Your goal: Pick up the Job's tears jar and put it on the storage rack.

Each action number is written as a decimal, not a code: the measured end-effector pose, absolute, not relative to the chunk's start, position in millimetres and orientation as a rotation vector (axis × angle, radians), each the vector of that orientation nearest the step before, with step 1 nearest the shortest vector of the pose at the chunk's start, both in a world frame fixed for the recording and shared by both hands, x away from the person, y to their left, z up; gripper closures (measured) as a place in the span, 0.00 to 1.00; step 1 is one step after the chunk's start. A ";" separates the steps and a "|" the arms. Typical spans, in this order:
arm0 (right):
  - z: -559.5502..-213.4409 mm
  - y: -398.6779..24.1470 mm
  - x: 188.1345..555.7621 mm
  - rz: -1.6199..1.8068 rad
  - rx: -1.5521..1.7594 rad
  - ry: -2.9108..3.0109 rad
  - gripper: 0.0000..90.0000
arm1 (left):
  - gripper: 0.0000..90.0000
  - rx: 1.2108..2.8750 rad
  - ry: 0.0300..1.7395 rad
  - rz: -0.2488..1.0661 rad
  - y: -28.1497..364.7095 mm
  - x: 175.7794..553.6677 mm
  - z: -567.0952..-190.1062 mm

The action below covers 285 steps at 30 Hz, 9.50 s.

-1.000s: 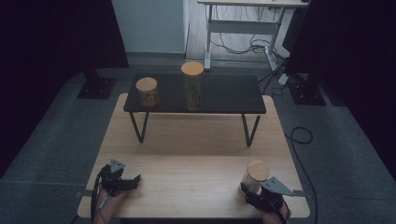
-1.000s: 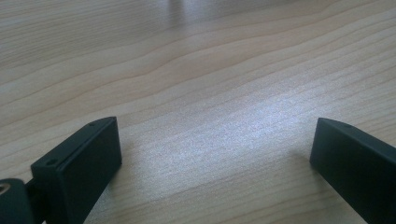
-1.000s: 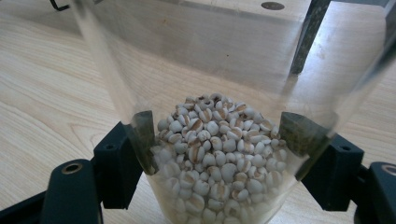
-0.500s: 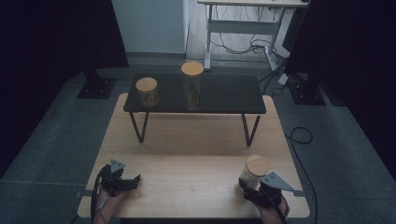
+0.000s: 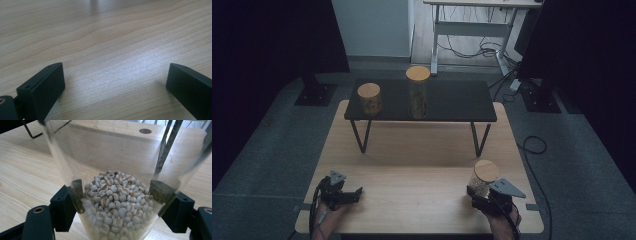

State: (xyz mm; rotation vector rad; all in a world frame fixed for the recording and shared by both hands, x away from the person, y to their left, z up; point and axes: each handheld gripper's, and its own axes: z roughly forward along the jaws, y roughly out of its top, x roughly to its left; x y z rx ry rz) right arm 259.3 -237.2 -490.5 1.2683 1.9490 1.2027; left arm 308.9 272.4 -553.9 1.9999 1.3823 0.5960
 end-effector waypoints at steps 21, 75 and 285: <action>-473.6 -234.6 272.9 1.192 1.292 1.942 0.27 | 0.02 2.000 1.382 0.597 272.4 308.9 -553.9; -441.9 -223.8 297.0 1.190 1.299 1.917 0.27 | 0.02 1.997 1.381 0.595 272.4 309.0 -554.0; -326.8 -185.0 423.2 1.146 1.313 1.827 0.27 | 0.02 2.002 1.372 0.596 273.1 309.6 -554.2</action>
